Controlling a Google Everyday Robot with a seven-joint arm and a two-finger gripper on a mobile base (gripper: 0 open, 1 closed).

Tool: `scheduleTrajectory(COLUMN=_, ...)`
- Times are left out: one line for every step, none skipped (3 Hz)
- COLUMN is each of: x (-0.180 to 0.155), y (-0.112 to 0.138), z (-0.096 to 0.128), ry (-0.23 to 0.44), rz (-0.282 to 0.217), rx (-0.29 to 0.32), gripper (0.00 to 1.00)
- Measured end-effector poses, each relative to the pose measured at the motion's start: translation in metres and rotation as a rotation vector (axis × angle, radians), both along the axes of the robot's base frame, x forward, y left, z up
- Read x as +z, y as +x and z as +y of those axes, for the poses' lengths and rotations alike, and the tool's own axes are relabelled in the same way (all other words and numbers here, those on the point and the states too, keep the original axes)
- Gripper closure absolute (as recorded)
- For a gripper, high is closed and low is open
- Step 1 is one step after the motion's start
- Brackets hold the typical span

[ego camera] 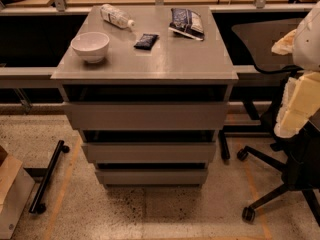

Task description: Open top drawer

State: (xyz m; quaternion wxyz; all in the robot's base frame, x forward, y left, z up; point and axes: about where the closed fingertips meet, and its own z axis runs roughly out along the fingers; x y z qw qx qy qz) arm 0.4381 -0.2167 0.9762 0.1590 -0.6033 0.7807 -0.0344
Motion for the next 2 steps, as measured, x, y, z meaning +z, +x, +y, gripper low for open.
scheduleTrajectory(x=0.000, y=0.000, z=0.000, ry=0.000, rz=0.000, rx=0.000, gripper=0.00)
scheduleTrajectory(x=-0.011, y=0.007, z=-0.006, ry=0.018, rz=-0.009, rx=-0.014, gripper=0.00)
